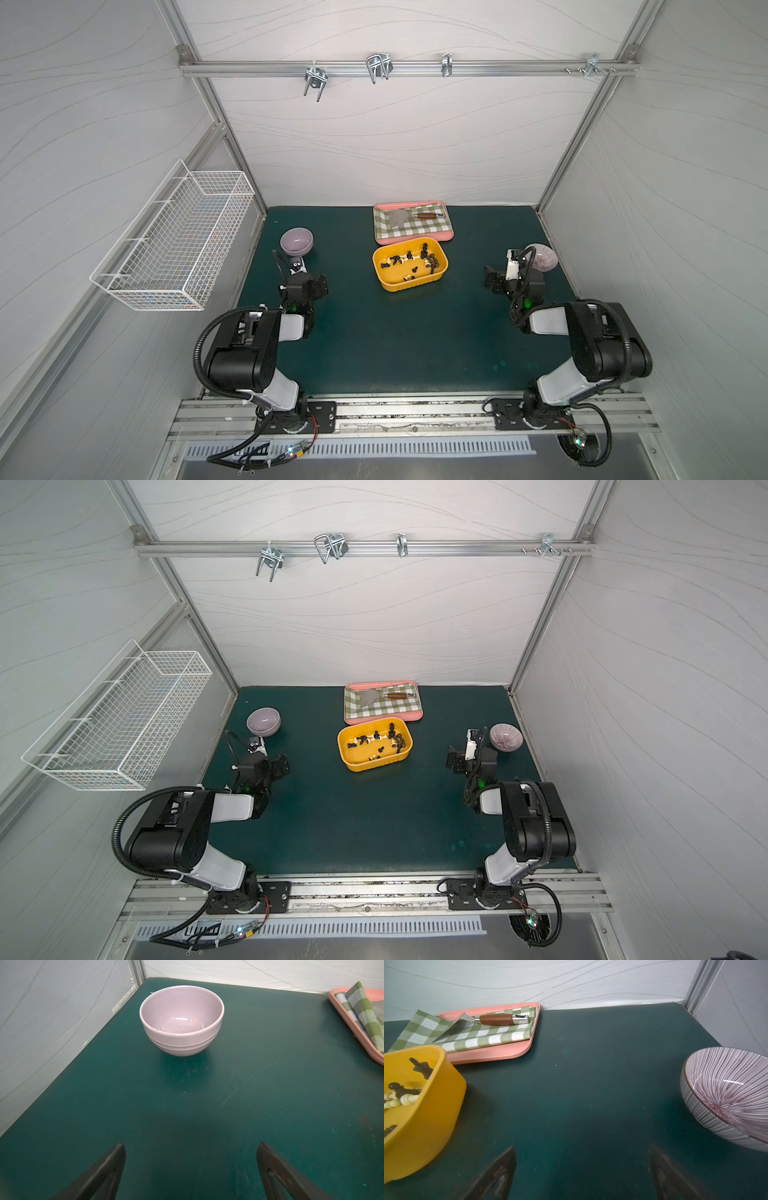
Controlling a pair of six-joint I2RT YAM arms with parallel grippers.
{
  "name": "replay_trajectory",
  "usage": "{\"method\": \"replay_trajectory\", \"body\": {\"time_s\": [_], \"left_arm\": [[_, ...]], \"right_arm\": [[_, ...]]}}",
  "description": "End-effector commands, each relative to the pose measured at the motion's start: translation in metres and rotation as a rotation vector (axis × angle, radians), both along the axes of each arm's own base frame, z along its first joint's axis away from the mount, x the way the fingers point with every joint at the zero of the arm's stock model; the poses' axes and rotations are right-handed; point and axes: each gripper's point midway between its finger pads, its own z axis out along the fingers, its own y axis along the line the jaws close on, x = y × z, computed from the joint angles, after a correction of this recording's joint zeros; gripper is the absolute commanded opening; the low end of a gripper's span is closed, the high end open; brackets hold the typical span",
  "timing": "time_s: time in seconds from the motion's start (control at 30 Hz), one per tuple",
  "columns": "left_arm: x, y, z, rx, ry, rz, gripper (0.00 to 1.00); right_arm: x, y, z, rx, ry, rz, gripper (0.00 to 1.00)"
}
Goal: Put the chess pieces into the storage box
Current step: Reset both arms
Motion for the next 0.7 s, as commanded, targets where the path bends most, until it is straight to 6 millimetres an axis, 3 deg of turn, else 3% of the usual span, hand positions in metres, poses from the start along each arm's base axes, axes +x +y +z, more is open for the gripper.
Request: {"method": "replay_trajectory", "body": {"time_s": [0.0, 0.67], "left_arm": [[0.0138, 0.0005, 0.0247, -0.003, -0.094, -0.004, 0.99], [0.0136, 0.0004, 0.0252, -0.003, -0.096, -0.004, 0.99]], "right_arm": [[-0.0007, -0.0025, -0.0028, -0.005, 0.009, -0.006, 0.99], [0.0024, 0.0028, -0.0043, -0.063, 0.019, -0.019, 0.99]]}}
